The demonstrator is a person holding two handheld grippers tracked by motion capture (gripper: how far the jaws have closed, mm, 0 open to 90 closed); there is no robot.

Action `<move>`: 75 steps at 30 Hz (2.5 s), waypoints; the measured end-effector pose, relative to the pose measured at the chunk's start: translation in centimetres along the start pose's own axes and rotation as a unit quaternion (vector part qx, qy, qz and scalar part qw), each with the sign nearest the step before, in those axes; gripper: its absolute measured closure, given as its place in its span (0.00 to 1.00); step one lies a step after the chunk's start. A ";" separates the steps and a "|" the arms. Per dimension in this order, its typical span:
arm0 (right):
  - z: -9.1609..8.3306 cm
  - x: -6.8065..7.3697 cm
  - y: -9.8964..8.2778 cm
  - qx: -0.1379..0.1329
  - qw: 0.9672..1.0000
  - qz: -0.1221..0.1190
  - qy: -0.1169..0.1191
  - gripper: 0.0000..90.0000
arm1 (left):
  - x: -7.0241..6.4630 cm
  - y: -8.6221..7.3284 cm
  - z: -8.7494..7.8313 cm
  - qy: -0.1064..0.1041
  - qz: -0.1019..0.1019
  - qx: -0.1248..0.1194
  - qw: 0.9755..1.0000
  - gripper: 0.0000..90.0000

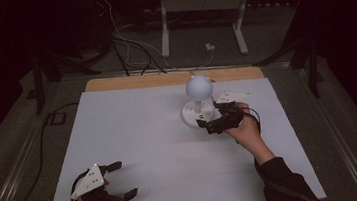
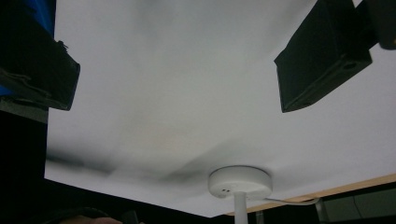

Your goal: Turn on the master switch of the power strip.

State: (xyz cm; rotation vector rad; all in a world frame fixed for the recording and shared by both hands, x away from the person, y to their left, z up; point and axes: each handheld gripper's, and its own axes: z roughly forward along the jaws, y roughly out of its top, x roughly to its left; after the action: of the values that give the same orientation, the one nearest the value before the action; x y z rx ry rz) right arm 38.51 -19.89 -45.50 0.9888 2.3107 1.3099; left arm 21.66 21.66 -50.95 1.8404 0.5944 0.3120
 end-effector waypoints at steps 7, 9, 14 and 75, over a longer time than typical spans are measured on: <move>0.9 -1.2 -0.3 0.007 1.000 0.026 -0.011 0.00 | 0.0 0.0 0.0 0.000 0.000 0.000 1.000 0.00; 1.2 -1.7 -0.5 0.011 0.999 0.031 -0.016 0.00 | 0.0 0.0 0.0 -0.001 -0.001 0.000 1.000 0.00; 1.4 -2.6 -0.7 0.003 0.998 0.043 -0.036 0.12 | -0.1 0.0 0.1 -0.002 0.001 0.000 1.000 0.00; 4.6 -3.8 -2.6 0.043 0.989 0.072 -0.125 1.00 | 0.0 -0.1 0.2 -0.009 -0.005 0.001 1.000 0.00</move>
State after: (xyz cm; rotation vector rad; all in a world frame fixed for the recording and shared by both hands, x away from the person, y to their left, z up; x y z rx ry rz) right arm 42.71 -20.49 -50.41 1.2910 2.1542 1.0730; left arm 21.76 21.56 -51.11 1.8394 0.5902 0.2883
